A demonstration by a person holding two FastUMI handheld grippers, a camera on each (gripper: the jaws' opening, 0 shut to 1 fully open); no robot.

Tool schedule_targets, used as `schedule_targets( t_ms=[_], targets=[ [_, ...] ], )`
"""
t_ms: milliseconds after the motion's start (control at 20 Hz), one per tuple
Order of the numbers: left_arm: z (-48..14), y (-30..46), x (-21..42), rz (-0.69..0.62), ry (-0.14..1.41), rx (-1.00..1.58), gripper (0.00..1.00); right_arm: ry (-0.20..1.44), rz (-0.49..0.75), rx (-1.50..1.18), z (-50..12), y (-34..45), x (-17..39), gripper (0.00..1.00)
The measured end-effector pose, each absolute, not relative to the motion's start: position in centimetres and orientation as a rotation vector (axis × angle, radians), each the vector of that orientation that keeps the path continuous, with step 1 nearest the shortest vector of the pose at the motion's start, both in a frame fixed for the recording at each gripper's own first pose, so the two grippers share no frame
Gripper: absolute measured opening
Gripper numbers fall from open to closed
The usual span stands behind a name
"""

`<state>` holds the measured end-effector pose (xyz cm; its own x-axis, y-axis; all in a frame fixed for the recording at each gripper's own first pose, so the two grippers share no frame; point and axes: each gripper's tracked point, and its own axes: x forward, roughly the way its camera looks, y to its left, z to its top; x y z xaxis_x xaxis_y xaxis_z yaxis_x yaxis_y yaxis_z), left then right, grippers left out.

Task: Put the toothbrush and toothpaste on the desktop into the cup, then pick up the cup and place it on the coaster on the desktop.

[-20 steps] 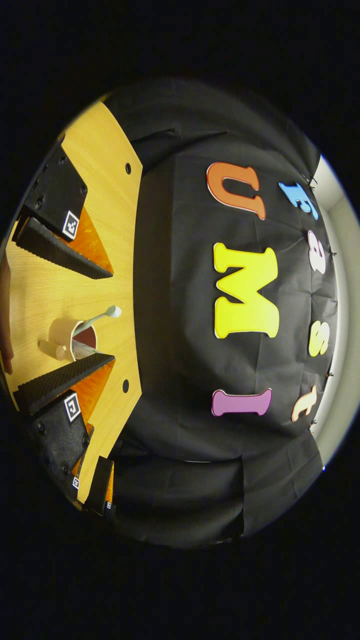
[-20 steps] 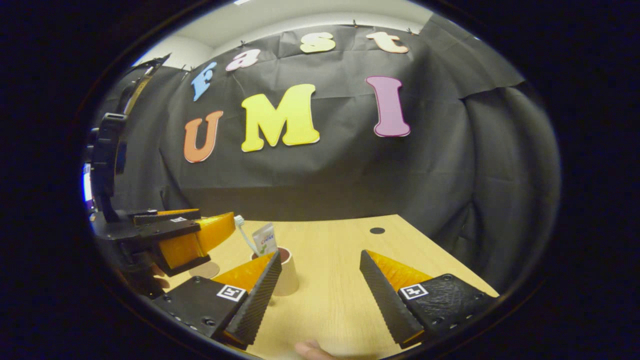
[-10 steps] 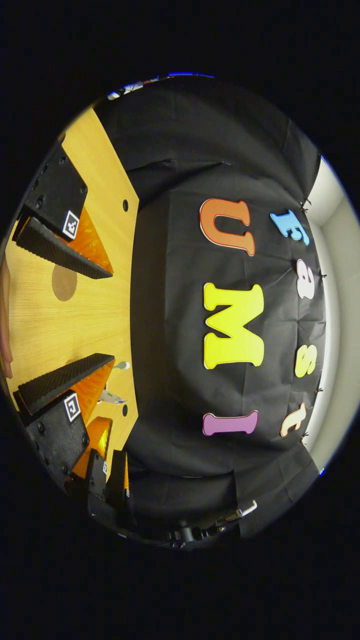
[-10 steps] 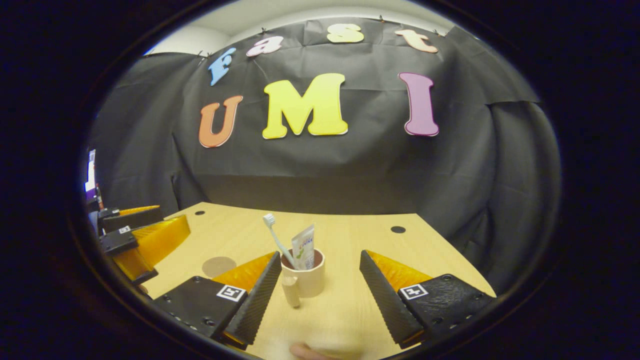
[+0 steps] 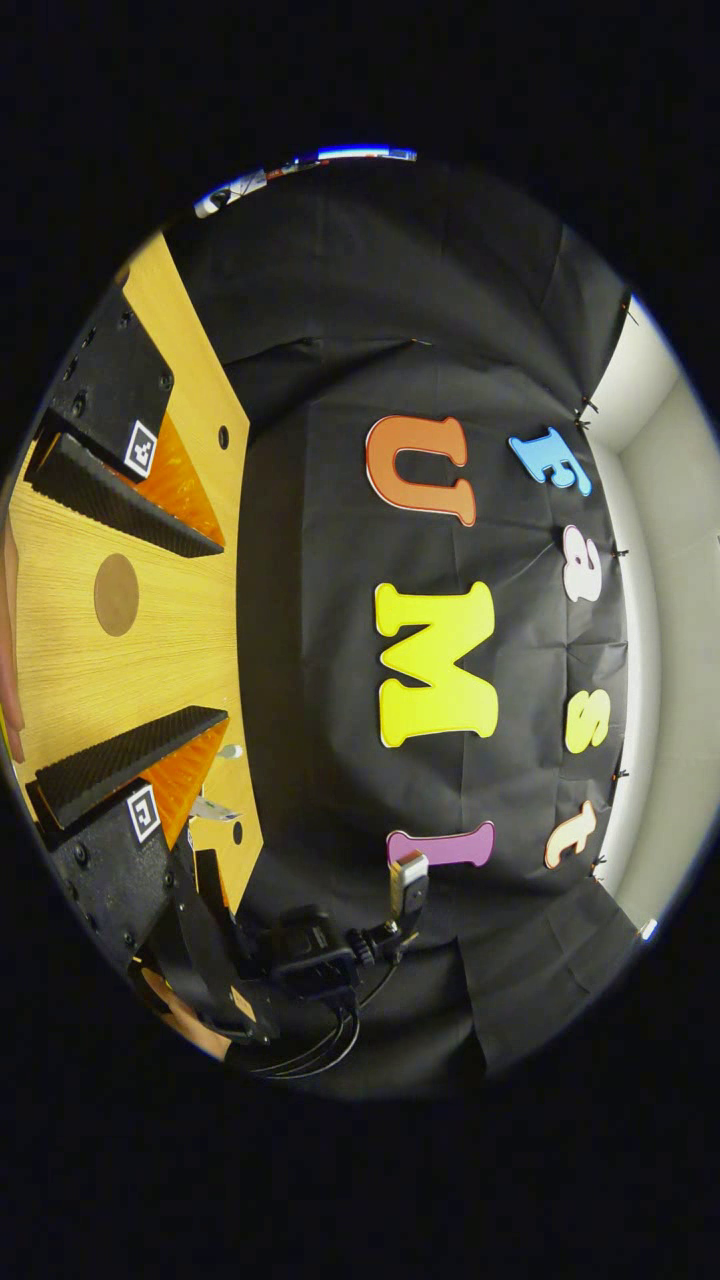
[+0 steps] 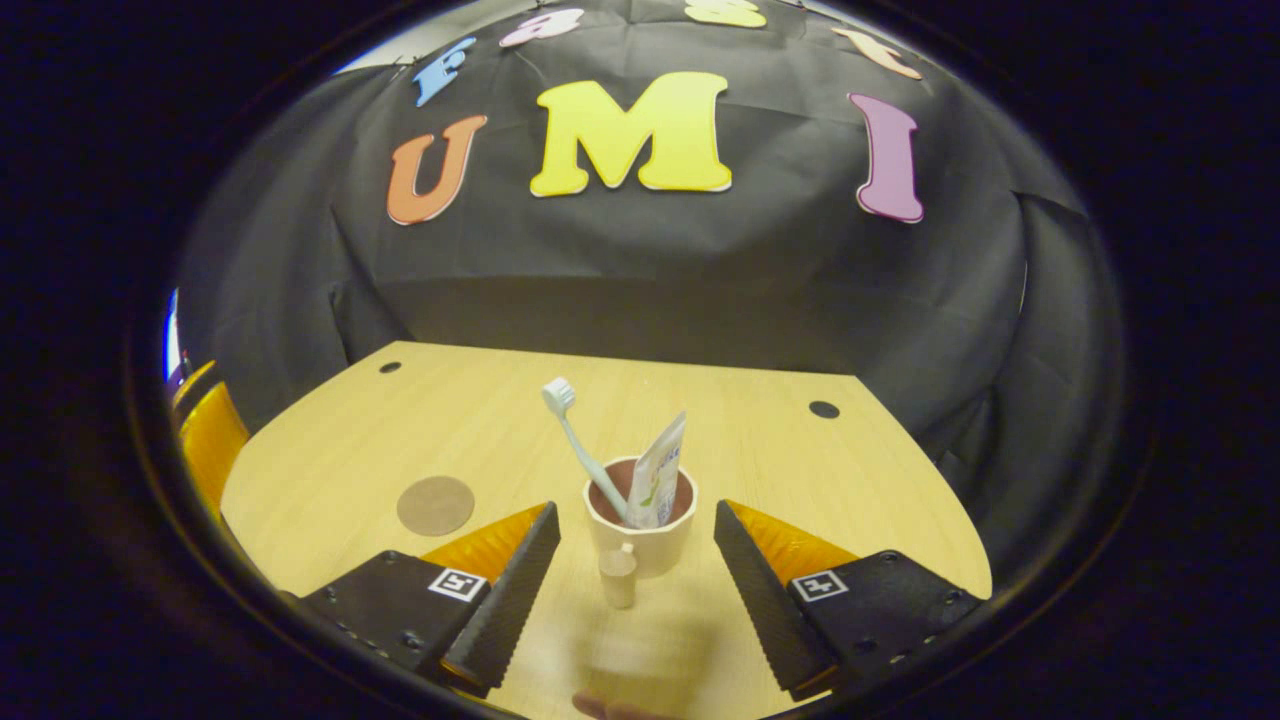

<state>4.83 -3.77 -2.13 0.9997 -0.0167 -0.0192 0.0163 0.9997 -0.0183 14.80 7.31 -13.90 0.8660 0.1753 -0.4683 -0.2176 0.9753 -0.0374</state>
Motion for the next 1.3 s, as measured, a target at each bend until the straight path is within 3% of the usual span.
schedule_targets(
  t_ms=[200,250,350,700,1050,1100,1150,1300],
  targets=[
    [-1.9,-2.7,4.7,-0.009,0.022,-0.026,0.95,0.594,0.147,-0.098,-14.7,6.6,15.5,0.95],
    [-1.8,-2.4,4.8,-0.006,0.019,-0.031,1.0,0.642,0.145,-0.099,-15.1,6.7,15.6,0.95],
    [-1.8,-2.1,5.0,-0.006,0.017,-0.038,0.95,0.738,0.143,-0.099,-16.0,6.8,15.6,0.98],
    [-1.9,-2.2,5.2,-0.022,0.017,-0.038,0.95,0.907,0.11,-0.081,-18.1,7.6,16.3,0.94],
    [-2.2,-2.1,5.5,-0.028,0.023,-0.052,0.95,1.032,0.101,-0.112,-20.9,8.3,16.5,0.63],
    [-2.2,-1.9,5.5,-0.026,0.023,-0.05,1.0,1.038,0.096,-0.125,-21.0,8.4,16.5,0.63],
    [-2.2,-1.8,5.5,-0.021,0.024,-0.047,0.95,1.041,0.095,-0.137,-21.1,8.3,16.5,0.6],
    [-1.9,-2.1,5.2,-0.029,0.016,-0.041,0.95,1.069,0.089,-0.119,-21.8,8.4,16.0,0.51]
  ],
)
